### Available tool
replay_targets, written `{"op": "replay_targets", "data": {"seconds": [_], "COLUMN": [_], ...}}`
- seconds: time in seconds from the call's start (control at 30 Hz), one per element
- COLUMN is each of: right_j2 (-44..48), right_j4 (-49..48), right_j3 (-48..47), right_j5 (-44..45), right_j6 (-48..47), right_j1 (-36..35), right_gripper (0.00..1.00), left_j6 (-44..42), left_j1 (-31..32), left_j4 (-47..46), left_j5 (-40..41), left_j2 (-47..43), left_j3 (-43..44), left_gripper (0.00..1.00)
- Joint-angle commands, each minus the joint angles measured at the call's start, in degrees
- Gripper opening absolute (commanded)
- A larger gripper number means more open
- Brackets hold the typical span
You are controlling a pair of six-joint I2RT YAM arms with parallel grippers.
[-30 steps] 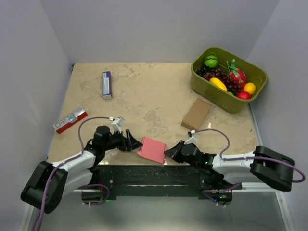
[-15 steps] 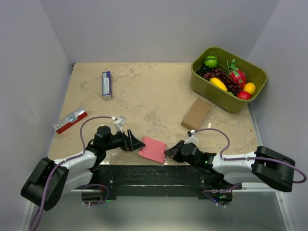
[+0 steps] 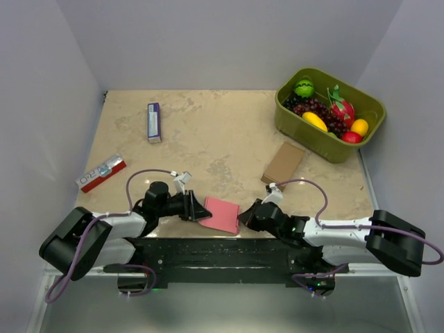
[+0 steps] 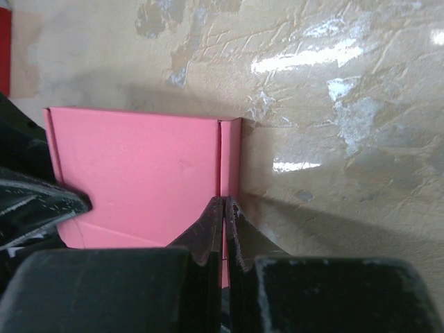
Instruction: Fold the paper box
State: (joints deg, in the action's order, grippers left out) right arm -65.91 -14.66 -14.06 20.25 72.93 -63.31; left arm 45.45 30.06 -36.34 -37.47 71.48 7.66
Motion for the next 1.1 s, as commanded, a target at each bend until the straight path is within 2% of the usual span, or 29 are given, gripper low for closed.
{"op": "replay_targets", "data": {"seconds": [0.0,0.1,0.17,0.2,0.23,0.33,0.43,0.5,0.63,0.67,0.77,0.93,1.07], "right_j2": [0.78,3.05,4.99,7.70,8.94,14.04,15.72,14.68,7.48,3.46,-4.10,-14.67,-21.09], "right_j4": [9.64,13.59,16.65,17.20,17.20,16.15,16.32,17.55,21.68,23.69,25.64,25.82,28.71], "right_j3": [-4.46,-7.98,-9.66,-10.88,-11.24,-13.09,-16.07,-19.15,-26.09,-28.89,-33.29,-37.26,-40.42], "right_j5": [5.58,7.16,9.01,9.37,9.11,7.79,7.61,10.94,23.05,25.34,31.68,36.69,41.44], "right_j6": [-9.62,-15.94,-19.12,-22.44,-24.83,-33.53,-41.18,-45.30,-49.54,-49.98,-52.35,-56.22,-56.14], "right_j1": [0.29,0.20,0.20,0.20,0.20,-0.67,-2.69,-6.90,-19.20,-23.14,-29.12,-33.10,-34.51], "right_gripper": [0.00,0.07,0.17,0.24,0.37,0.63,0.68,0.69,0.74,0.84,0.88,0.88,0.88], "left_j6": [1.74,2.71,3.24,3.50,4.03,4.91,5.26,7.36,10.53,12.28,17.01,22.04,23.37], "left_j1": [0.52,0.52,0.52,0.52,0.52,0.17,-0.62,-2.55,-5.10,-5.54,-6.51,-7.56,-8.53], "left_j4": [-4.71,-3.40,-2.16,-1.03,-0.58,2.49,5.66,6.10,7.24,7.42,5.67,1.97,3.90], "left_j5": [-2.43,-2.34,-2.60,-2.78,-3.13,-4.53,-7.17,-10.06,-12.97,-13.67,-15.51,-18.42,-21.23], "left_j2": [1.47,1.20,0.85,0.68,0.59,0.85,1.38,1.55,1.12,1.11,1.29,1.56,0.15], "left_j3": [3.32,4.11,4.55,5.08,5.34,7.01,8.77,8.86,8.77,8.69,7.37,4.65,3.76], "left_gripper": [0.38,0.31,0.29,0.29,0.29,0.29,0.29,0.29,0.29,0.29,0.30,0.31,0.30]}}
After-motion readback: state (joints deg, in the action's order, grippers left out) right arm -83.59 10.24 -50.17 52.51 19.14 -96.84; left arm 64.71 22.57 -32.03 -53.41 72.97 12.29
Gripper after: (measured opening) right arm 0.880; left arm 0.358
